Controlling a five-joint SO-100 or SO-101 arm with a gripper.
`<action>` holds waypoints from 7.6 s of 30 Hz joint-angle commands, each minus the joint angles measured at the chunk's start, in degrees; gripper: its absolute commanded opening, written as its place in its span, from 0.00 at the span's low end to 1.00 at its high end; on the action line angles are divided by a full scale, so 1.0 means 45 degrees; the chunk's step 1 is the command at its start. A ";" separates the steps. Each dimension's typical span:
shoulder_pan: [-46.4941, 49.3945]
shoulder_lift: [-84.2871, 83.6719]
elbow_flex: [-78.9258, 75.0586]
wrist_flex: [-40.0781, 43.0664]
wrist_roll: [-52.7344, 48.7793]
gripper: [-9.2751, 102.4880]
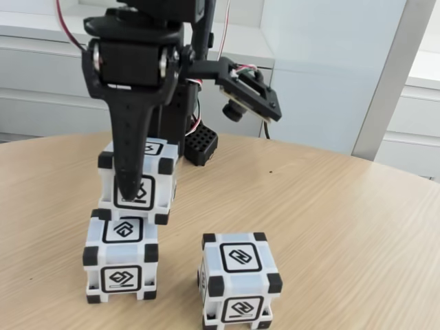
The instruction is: Stack cubes from left to right.
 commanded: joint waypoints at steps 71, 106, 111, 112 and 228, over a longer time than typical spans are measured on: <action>-0.3457 0.4570 -0.2207 0.1113 -0.0586 0.42; -0.3965 0.2559 -0.2227 0.0918 0.2441 0.47; -0.5820 0.2480 -0.2227 0.0898 0.2246 0.50; -0.6094 0.2480 -0.2227 0.0879 0.2324 0.50; -0.5313 -0.5352 -0.1426 -0.3496 0.2695 0.27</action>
